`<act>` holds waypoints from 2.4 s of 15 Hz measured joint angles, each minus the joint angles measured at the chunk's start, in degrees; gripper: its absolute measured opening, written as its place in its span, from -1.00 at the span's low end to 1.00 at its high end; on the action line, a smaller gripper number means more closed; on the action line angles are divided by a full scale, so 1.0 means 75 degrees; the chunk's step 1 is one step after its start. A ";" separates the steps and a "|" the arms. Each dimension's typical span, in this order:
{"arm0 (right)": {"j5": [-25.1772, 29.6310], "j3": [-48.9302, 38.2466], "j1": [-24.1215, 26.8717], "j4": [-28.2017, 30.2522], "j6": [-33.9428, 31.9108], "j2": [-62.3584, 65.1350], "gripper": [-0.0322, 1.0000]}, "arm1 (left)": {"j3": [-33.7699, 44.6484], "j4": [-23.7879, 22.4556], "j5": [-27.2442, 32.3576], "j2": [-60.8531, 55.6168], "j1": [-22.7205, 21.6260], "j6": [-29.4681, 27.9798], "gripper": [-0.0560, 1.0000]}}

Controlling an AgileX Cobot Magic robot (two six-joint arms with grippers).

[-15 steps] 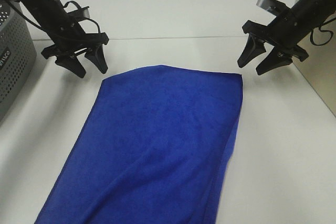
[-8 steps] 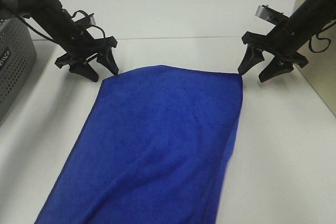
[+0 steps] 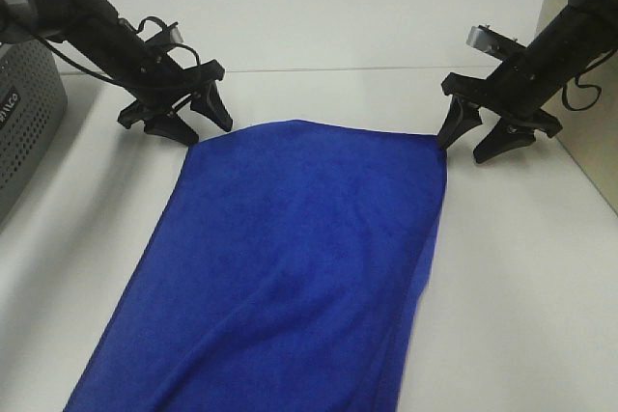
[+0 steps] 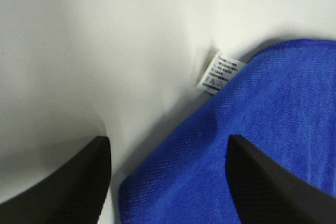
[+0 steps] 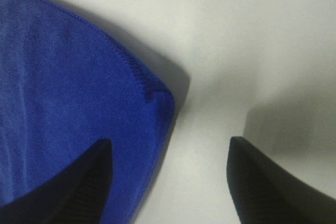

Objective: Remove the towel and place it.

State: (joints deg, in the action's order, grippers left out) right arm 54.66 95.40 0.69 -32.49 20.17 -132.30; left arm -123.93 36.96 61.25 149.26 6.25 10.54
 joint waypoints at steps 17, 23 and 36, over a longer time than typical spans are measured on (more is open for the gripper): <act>-0.0183 0.0092 -0.0046 -0.2483 0.1345 -0.0787 0.00 | -0.0092 0.1016 -0.0206 0.0298 0.0168 0.0413 0.14; -0.0481 0.0153 -0.0688 -0.2162 0.1849 -0.0856 -0.80 | -0.0504 0.0802 -0.0229 0.0596 0.0489 0.0871 -0.69; -0.1039 0.2628 -0.0710 -0.1123 0.2628 -0.0848 -0.94 | -0.2139 -0.0726 -0.0924 0.0710 0.0512 0.0680 -0.89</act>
State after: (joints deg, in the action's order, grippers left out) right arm 46.87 115.11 -4.64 -40.91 39.88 -138.66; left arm -139.97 31.51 54.32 154.58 10.08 15.64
